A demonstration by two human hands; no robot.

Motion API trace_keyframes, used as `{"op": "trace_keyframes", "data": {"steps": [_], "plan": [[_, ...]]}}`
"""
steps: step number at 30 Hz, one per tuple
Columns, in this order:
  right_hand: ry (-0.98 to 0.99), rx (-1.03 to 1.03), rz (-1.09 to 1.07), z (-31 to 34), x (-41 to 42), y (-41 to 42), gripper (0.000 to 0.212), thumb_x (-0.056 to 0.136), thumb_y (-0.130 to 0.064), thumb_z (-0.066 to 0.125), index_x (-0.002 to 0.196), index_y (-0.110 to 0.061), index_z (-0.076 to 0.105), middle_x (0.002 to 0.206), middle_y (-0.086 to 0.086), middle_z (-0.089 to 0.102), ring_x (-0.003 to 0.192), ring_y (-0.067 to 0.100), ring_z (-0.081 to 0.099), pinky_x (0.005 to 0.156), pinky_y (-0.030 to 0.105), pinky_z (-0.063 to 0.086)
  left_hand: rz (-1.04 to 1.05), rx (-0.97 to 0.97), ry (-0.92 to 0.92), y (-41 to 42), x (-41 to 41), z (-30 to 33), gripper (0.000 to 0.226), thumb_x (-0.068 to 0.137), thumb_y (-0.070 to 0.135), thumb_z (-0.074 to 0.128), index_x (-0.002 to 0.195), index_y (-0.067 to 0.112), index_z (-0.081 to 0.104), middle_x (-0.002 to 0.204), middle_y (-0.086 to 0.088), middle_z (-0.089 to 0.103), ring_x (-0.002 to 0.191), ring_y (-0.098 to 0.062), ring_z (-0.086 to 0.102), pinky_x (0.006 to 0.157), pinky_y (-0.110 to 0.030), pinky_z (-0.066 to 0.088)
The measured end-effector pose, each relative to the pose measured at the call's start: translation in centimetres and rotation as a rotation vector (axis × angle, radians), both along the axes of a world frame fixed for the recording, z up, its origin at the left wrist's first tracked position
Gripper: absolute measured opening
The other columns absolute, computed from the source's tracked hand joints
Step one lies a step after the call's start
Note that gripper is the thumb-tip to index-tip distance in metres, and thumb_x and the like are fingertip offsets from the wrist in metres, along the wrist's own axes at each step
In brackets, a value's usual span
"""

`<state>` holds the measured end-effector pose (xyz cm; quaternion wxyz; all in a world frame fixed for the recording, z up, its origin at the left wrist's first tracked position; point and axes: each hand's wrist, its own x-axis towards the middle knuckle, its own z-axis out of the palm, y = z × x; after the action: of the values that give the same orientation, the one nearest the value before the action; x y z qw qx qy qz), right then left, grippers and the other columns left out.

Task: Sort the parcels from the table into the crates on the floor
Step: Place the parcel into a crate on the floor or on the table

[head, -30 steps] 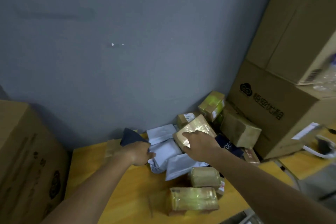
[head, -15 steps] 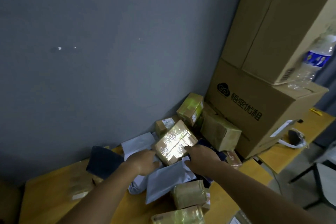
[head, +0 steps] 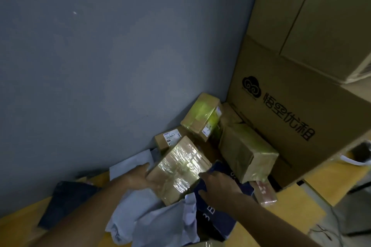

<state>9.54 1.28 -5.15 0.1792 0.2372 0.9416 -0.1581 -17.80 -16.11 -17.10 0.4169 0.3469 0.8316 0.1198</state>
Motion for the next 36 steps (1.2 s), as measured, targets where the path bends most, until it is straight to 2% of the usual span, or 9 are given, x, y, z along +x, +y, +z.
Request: {"op": "trace_keyframes", "data": {"steps": [3,8,15,21,24,26,30,33,36], "plan": [[0.016,-0.058,0.008,-2.3,-0.6,1.2,0.041,0.102,-0.033,0.049,0.141,-0.02,0.048,0.129,0.008,0.064,0.113,0.028,0.063,0.087,0.036,0.054,0.104,-0.06,-0.169,1.6,-0.6,0.2,0.117,0.055,0.07,0.087,0.149,0.025,0.034,0.153,0.014,0.035,0.141,-0.013,0.04,0.119,-0.033,0.033],[0.02,-0.096,0.037,-4.2,-0.8,2.8,0.033,0.101,-0.029,0.05,0.132,-0.019,0.053,0.121,0.008,0.066,0.109,0.029,0.063,0.089,0.038,0.052,0.283,-0.014,-0.397,1.0,-3.8,-6.1,0.102,0.058,0.039,0.098,0.143,0.009,0.05,0.142,-0.009,0.058,0.127,-0.022,0.059,0.11,-0.043,0.047],[0.007,-0.116,0.007,-4.0,-0.9,4.4,0.038,0.1,-0.04,0.051,0.133,-0.02,0.052,0.123,0.007,0.065,0.112,0.027,0.062,0.091,0.039,0.054,0.339,0.083,-0.443,3.2,-0.8,0.0,0.065,0.048,0.037,0.101,0.101,0.01,0.074,0.104,-0.012,0.074,0.105,-0.029,0.068,0.101,-0.042,0.051],[0.013,-0.142,0.001,-1.0,-2.2,4.0,0.048,0.102,-0.042,0.048,0.145,-0.022,0.043,0.124,0.009,0.064,0.109,0.031,0.062,0.083,0.039,0.053,0.33,0.287,-0.233,2.9,1.3,6.3,0.054,0.055,0.018,0.097,0.101,0.019,0.07,0.092,0.011,0.077,0.093,-0.008,0.071,0.086,-0.033,0.059],[0.08,-0.203,-0.047,1.0,-3.6,2.3,0.035,0.099,-0.043,0.046,0.127,-0.023,0.054,0.109,0.008,0.067,0.096,0.031,0.066,0.073,0.033,0.052,0.238,0.345,0.075,1.7,2.3,10.4,0.098,0.035,0.054,0.084,0.123,0.018,0.062,0.118,0.003,0.068,0.109,-0.012,0.064,0.096,-0.034,0.052],[0.125,-0.238,-0.089,2.9,-4.6,0.7,0.038,0.101,-0.043,0.049,0.132,-0.021,0.055,0.117,0.009,0.067,0.105,0.03,0.065,0.083,0.036,0.054,0.203,0.332,0.306,0.4,3.1,12.7,0.12,0.033,0.066,0.069,0.14,0.015,0.049,0.131,-0.003,0.05,0.12,-0.022,0.055,0.102,-0.033,0.046],[0.138,-0.333,-0.211,6.1,-6.4,-3.3,0.053,0.104,-0.047,0.046,0.144,-0.013,0.051,0.143,0.008,0.056,0.129,0.025,0.054,0.104,0.034,0.043,0.287,0.475,0.6,-3.1,5.6,16.4,0.107,0.043,0.06,0.07,0.14,0.023,0.045,0.126,0.005,0.043,0.117,-0.024,0.056,0.087,-0.036,0.054],[0.221,-0.558,-0.466,9.7,-7.1,-7.1,0.05,0.099,-0.055,0.052,0.12,-0.012,0.065,0.115,0.011,0.067,0.106,0.026,0.065,0.092,0.038,0.049,0.295,0.591,0.756,-6.2,6.6,17.6,0.104,0.048,0.048,0.08,0.142,0.022,0.045,0.123,0.003,0.044,0.115,-0.024,0.054,0.078,-0.038,0.057],[0.333,-0.886,-0.753,13.1,-7.7,-11.1,0.06,0.093,-0.063,0.058,0.124,-0.012,0.059,0.127,0.013,0.062,0.117,0.036,0.065,0.098,0.042,0.055,0.219,0.698,0.923,-8.8,8.6,19.3,0.102,0.048,0.034,0.086,0.14,0.016,0.048,0.125,-0.001,0.045,0.112,-0.026,0.052,0.076,-0.037,0.057]]}}
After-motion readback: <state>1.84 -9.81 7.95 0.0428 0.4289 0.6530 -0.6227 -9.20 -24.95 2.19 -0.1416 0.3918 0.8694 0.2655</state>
